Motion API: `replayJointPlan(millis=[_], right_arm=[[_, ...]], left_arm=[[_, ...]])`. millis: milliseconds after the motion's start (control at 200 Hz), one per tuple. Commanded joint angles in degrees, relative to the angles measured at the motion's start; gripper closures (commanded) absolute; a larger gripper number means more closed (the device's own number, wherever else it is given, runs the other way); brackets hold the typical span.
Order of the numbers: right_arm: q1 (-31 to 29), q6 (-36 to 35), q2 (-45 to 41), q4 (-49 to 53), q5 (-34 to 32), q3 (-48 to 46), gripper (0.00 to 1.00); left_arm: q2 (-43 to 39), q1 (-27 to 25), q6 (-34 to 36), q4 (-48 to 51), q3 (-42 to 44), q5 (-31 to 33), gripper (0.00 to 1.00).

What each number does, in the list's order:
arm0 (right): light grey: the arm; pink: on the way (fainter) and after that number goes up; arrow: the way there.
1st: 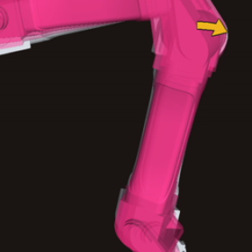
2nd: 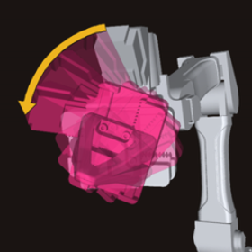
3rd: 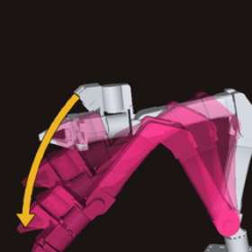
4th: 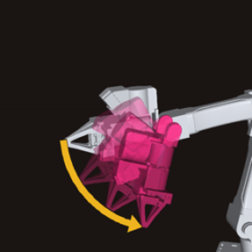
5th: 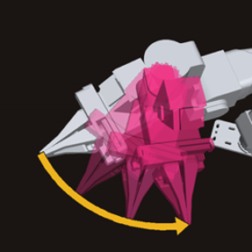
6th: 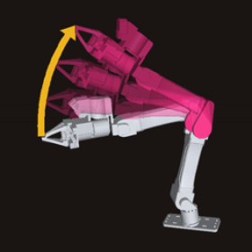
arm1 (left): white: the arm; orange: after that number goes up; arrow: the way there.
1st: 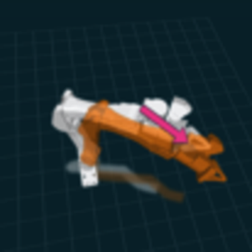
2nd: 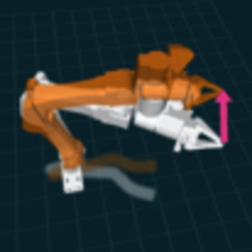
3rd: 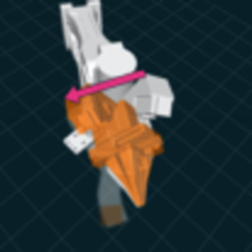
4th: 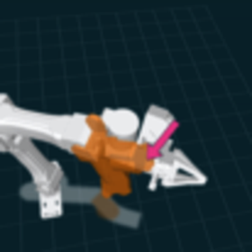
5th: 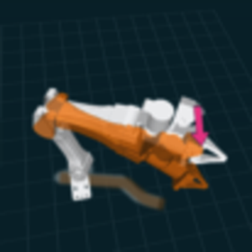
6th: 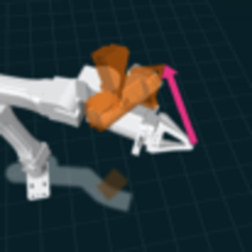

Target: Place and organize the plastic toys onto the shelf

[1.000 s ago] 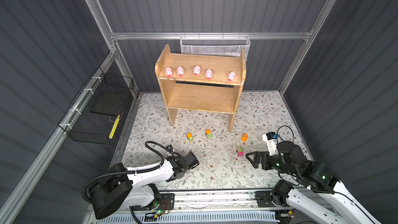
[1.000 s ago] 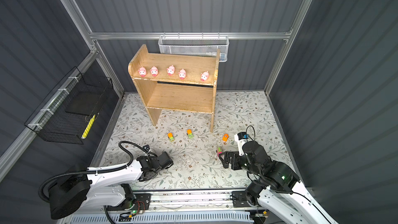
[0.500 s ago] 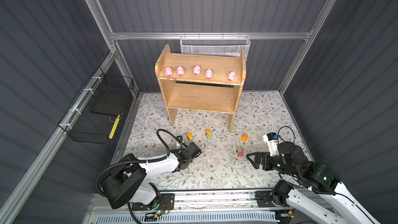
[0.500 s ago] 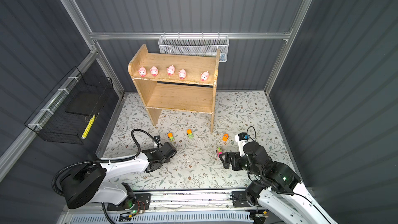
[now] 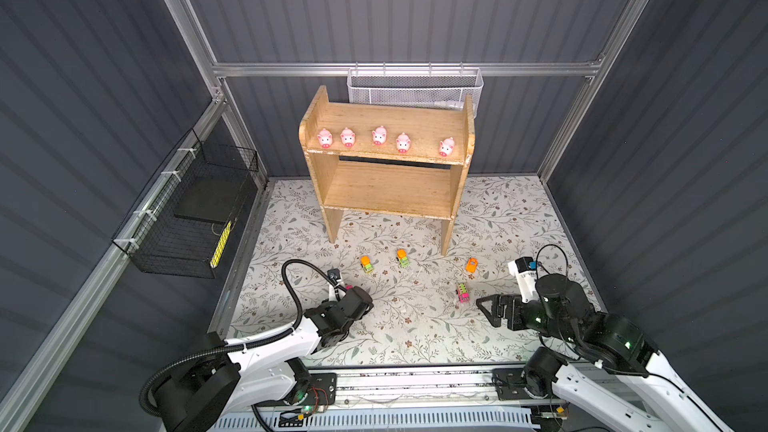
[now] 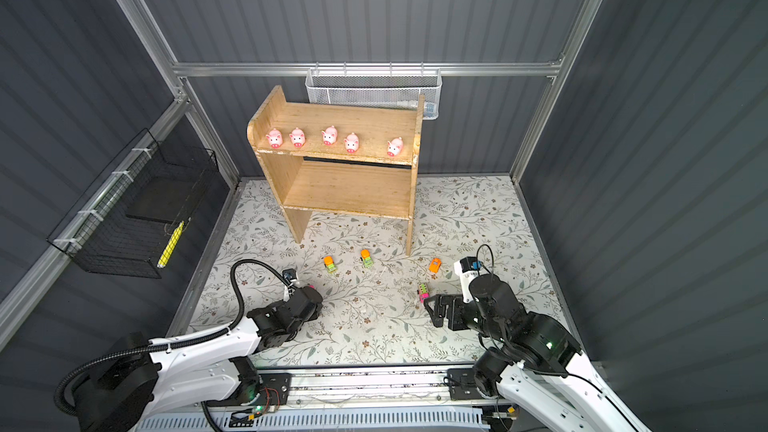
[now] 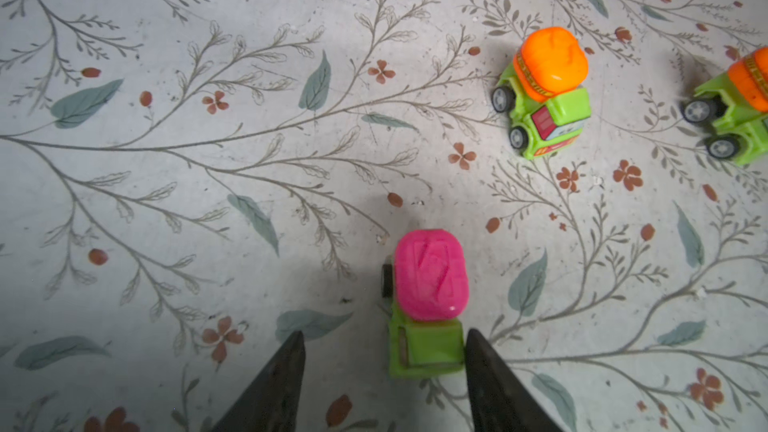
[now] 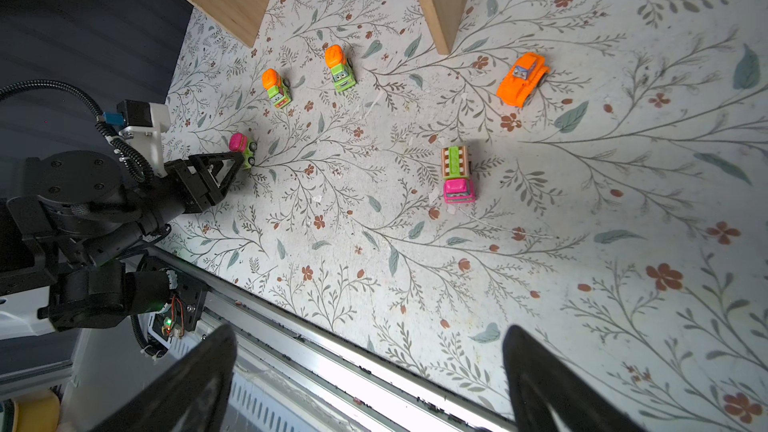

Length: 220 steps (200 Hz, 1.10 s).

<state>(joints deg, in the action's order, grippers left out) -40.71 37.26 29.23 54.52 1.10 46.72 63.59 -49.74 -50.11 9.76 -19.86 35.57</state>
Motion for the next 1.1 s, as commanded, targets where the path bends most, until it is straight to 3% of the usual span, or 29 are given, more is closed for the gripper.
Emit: replayJointPlan(millis=[0,410,565,745,1096], right_arm=[[-0.2,0.7,-0.4,1.2,-0.4,1.2,0.01],[-0.2,1.6,-1.7,3.0,-1.0,1.5,0.01],[-0.2,1.4,-1.8,3.6,-1.1,1.7,0.01],[-0.2,1.3,-2.4,4.0,-1.3,1.8,0.01],[-0.2,1.0,-2.0,2.7,-0.5,1.8,0.01]], left_arm=[[0.0,-0.3,1.1,-2.4,0.4,3.1,0.39],[9.2,-3.8,-0.2,-9.1,-0.9,7.0,0.40],[10.8,-4.8,-0.7,-9.6,-1.6,8.7,0.52],[10.1,-5.3,-0.9,-5.8,-3.4,9.6,0.69],[4.9,-5.2,1.5,5.6,-9.2,9.4,0.71]])
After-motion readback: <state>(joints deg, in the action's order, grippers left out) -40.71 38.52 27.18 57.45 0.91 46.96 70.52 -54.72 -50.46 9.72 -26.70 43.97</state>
